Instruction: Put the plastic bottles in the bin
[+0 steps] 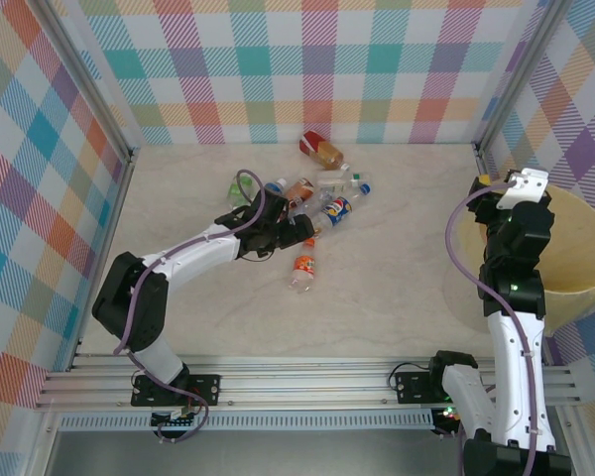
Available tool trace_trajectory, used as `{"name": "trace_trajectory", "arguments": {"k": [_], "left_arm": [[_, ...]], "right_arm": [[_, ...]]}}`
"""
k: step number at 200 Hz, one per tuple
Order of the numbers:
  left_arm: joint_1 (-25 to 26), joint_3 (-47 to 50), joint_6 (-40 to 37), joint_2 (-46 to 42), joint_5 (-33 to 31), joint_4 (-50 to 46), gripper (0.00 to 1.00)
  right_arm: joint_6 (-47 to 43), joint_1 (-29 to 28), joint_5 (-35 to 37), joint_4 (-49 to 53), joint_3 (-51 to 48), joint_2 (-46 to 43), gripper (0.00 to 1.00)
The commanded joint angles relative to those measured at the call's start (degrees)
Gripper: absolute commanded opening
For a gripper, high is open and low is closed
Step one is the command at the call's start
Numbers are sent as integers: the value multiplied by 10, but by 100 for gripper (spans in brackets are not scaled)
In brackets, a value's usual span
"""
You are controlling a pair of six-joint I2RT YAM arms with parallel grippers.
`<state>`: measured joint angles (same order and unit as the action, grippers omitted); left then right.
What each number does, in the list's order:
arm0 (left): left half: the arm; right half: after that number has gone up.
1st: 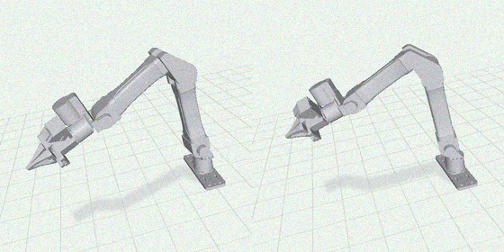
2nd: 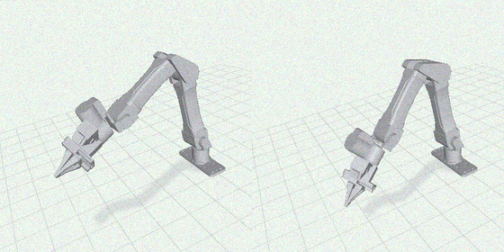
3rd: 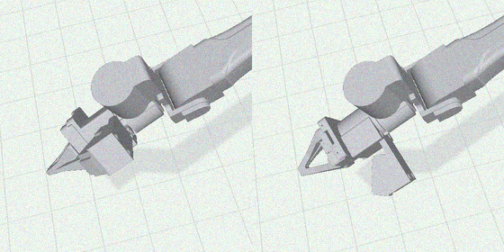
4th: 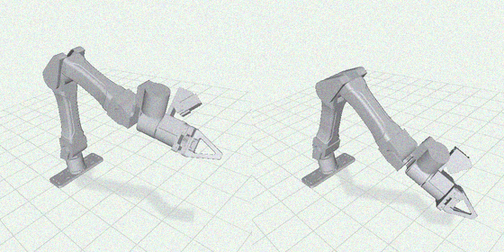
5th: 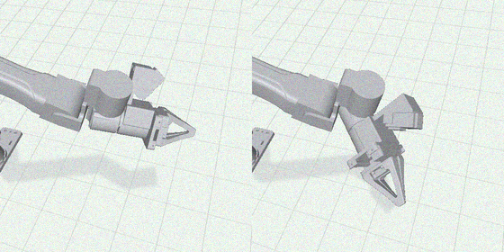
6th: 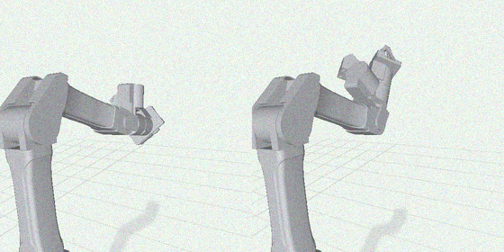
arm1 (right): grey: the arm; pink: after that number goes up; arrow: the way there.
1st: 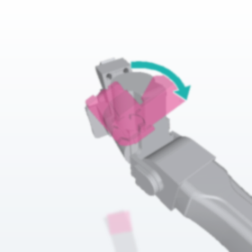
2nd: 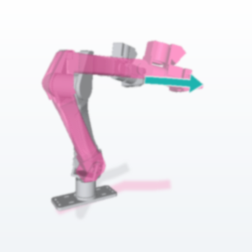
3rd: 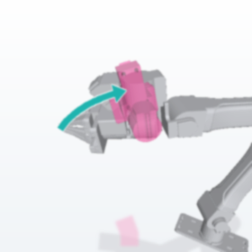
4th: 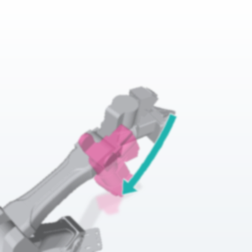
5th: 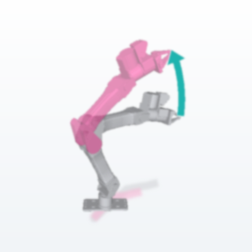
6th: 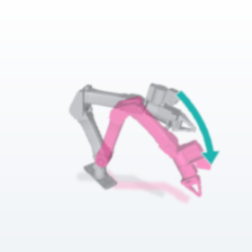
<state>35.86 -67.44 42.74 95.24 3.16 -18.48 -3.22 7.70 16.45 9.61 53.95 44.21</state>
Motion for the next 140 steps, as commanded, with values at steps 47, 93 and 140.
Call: {"name": "trace_trajectory", "arguments": {"k": [47,93,140], "left_arm": [[9,3,10,2,-8,-5,100],[9,6,9,16,7,5,100],[15,6,-18,25,24,10,100]], "right_arm": [[56,3,-92,41,48,13,90],[87,2,-221,30,64,27,99],[148,-9,-414,21,93,96,100]]}}
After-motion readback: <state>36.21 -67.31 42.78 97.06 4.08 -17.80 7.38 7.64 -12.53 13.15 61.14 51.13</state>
